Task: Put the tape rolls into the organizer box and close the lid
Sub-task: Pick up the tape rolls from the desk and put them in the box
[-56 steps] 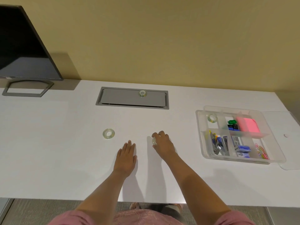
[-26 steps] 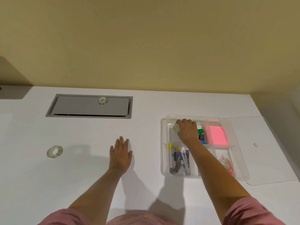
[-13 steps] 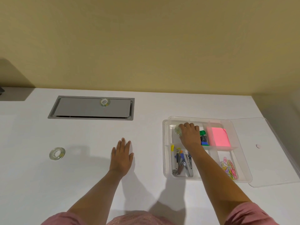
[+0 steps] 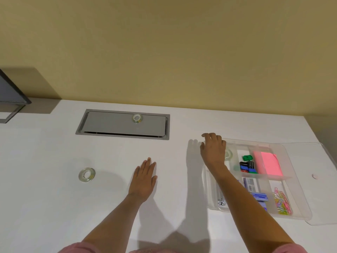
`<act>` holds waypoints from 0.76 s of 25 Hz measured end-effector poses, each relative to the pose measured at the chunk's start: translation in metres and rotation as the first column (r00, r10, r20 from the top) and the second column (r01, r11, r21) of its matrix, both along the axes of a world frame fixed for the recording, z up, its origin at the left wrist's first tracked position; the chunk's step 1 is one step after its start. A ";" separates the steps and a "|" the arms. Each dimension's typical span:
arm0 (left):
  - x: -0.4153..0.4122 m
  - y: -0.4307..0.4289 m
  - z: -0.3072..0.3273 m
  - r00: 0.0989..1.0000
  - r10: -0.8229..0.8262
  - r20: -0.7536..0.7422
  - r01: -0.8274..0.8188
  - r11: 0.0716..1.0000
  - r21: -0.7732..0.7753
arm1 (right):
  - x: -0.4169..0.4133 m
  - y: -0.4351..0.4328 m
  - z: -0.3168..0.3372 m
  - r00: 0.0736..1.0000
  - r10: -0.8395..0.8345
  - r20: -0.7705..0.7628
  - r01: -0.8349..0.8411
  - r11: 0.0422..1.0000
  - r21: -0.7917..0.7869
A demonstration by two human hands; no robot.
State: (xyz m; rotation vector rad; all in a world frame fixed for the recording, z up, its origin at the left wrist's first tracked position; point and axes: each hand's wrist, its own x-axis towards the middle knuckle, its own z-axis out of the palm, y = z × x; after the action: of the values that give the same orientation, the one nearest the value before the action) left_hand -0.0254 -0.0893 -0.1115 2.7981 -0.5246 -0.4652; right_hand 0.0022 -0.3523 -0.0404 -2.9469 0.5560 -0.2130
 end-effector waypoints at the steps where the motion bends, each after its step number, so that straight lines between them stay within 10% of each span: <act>1: 0.005 0.006 0.000 1.000 -0.011 0.001 0.011 1.000 -0.006 | 0.008 0.012 -0.001 1.000 0.018 -0.003 -0.018 1.000 0.007; 19: 0.124 0.073 -0.027 0.990 0.067 0.121 -0.059 0.996 -0.067 | 0.134 0.143 -0.041 0.967 0.198 -0.157 -0.180 0.976 0.125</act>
State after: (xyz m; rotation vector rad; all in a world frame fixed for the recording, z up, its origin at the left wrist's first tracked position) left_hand 0.0991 -0.0163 -0.1380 2.7856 -0.4663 -0.2598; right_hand 0.1358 -0.2089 -0.0818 -2.9020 0.2907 0.0866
